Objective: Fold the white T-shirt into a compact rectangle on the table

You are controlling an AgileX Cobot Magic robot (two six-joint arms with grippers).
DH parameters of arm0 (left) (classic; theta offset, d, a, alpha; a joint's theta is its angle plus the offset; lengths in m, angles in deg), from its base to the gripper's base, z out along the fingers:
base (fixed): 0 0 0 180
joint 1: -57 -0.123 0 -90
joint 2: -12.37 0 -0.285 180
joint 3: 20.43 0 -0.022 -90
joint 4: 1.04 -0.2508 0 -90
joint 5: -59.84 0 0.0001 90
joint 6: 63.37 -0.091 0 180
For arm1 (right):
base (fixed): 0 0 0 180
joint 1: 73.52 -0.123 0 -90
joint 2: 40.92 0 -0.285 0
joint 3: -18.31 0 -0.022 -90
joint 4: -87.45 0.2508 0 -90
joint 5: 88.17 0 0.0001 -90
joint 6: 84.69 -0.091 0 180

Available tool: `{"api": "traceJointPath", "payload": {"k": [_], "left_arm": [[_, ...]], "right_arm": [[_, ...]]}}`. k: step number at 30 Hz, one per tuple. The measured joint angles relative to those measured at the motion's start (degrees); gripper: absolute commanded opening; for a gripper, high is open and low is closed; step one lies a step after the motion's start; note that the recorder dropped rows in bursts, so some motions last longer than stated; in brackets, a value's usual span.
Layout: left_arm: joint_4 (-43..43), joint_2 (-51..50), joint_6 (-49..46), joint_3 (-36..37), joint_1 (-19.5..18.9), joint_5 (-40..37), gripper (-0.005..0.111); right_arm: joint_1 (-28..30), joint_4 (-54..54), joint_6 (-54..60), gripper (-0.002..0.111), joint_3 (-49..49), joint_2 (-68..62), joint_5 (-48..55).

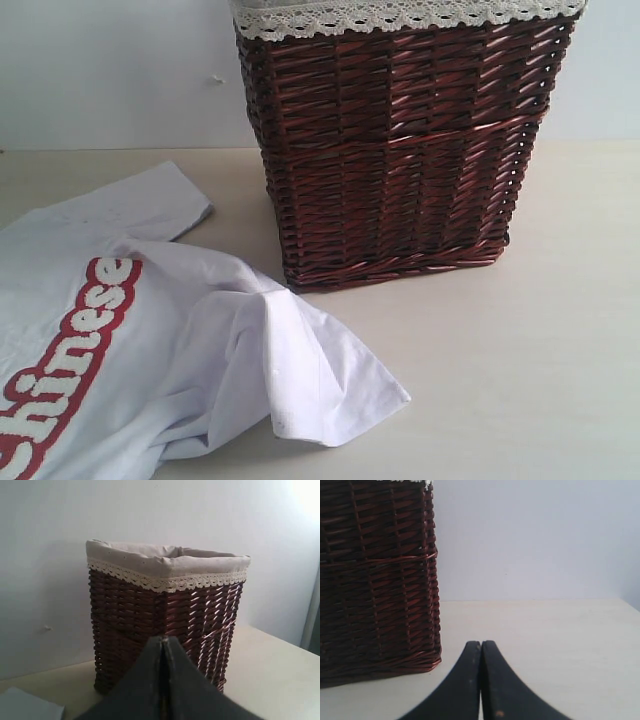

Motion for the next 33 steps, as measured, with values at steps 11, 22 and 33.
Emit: {"api": "traceJointPath", "payload": {"k": [11, 22, 33], "left_arm": [[-35.2, 3.8, 27.3, 0.7, -7.4, -0.7, 0.0], [-59.2, 11.9, 60.4, 8.8, -22.8, 1.4, 0.0], [-59.6, 15.2, 61.1, 19.3, -32.0, -1.7, 0.0]], "right_arm": [[0.0, 0.0, 0.0, 0.0, 0.0, 0.0, 0.0], [0.0, 0.0, 0.0, 0.0, 0.0, 0.0, 0.0], [0.0, 0.0, 0.0, 0.0, 0.0, 0.0, 0.0]]}}
